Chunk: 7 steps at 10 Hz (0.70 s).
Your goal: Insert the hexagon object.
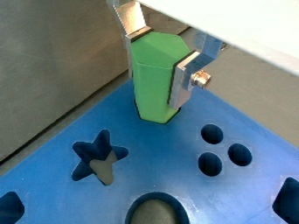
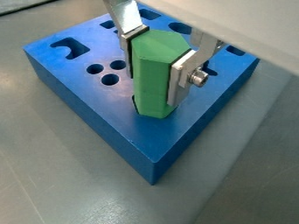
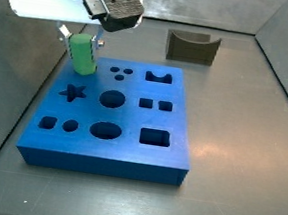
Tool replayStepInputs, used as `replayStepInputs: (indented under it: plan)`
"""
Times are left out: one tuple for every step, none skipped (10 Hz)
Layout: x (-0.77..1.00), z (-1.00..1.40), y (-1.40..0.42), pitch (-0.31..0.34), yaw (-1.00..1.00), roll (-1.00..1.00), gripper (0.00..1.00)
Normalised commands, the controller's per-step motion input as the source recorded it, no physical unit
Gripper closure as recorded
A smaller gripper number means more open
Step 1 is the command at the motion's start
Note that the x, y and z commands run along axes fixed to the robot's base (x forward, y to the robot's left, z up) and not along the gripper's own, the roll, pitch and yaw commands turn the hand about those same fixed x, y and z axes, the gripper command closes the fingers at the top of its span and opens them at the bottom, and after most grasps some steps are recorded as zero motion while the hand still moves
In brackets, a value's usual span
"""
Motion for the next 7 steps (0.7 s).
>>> replayStepInputs:
  plan:
    - [0.00,-0.38,-0.25,-0.241,0.00,0.35,1.00]
    - [0.00,-0.31,-0.29,-0.059,0.00,0.44,1.00]
    - [0.02,-0.39,-0.27,-0.011,0.00,0.40,1.00]
    - [0.05,-0.42,-0.25,-0.030,0.01,0.38,1.00]
    - [0.00,-0.36,-0.11,-0.057,0.00,0.15,1.00]
    - [0.00,-0.14,0.00,-0.037,0.00,0.00,1.00]
    - [0.00,0.00,-0.08,0.000,0.01,0.05,1.00]
